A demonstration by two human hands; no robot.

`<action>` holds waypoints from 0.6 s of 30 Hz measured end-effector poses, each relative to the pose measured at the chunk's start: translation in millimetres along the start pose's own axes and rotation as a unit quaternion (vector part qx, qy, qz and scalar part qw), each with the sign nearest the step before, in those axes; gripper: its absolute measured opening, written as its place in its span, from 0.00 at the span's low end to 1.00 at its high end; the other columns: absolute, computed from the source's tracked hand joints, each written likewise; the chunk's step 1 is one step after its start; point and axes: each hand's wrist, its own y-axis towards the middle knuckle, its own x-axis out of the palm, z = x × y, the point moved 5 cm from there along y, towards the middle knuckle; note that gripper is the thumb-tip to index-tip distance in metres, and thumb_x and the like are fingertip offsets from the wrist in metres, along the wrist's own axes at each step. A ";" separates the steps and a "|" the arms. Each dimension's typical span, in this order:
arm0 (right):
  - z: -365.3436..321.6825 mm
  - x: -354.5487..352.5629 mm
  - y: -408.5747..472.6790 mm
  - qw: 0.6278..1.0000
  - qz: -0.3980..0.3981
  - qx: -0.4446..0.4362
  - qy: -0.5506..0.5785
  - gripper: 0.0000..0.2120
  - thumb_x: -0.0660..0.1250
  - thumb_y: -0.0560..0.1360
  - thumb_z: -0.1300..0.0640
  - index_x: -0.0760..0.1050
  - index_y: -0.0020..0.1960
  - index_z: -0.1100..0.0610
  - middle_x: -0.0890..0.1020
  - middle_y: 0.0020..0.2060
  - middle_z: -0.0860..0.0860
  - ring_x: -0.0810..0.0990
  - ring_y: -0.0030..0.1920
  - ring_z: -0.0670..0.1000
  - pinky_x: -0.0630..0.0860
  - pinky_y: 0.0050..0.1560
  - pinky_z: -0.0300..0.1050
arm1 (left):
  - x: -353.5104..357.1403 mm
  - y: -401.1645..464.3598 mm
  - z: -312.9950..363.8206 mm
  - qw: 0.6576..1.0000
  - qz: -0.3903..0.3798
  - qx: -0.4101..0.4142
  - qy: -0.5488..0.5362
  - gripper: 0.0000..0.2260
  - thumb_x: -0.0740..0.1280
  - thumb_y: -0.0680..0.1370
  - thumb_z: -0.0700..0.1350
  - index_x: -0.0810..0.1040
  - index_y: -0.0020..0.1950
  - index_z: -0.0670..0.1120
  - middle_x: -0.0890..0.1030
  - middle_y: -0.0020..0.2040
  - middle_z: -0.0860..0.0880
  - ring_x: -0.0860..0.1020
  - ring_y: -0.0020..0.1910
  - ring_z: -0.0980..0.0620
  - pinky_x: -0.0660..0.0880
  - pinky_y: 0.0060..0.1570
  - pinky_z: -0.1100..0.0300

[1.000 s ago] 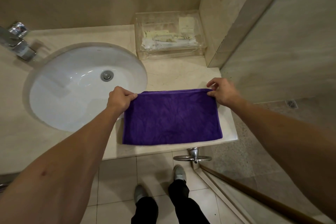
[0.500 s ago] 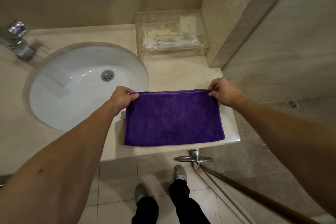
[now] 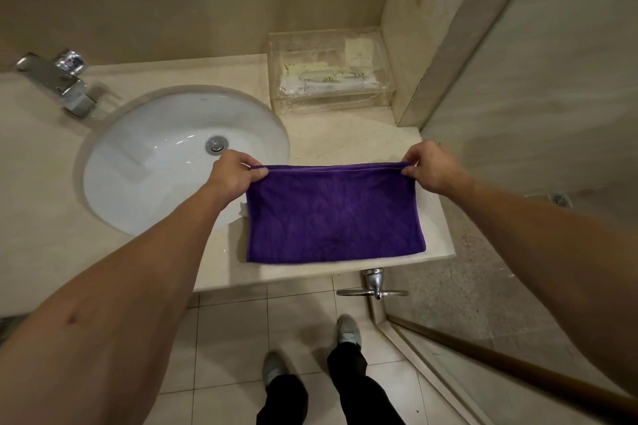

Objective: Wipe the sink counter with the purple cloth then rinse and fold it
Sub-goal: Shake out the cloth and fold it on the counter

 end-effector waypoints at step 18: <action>17.7 8.0 -131.4 0.999 0.024 -0.004 0.043 0.08 0.77 0.73 0.61 0.87 0.52 0.57 0.79 0.36 0.48 0.76 0.41 0.51 0.68 0.43 0.42 | -8.4 -112.5 -35.7 0.996 -0.037 0.077 0.027 0.06 0.79 0.71 0.39 0.86 0.46 0.43 0.85 0.43 0.45 0.83 0.45 0.51 0.75 0.48 0.64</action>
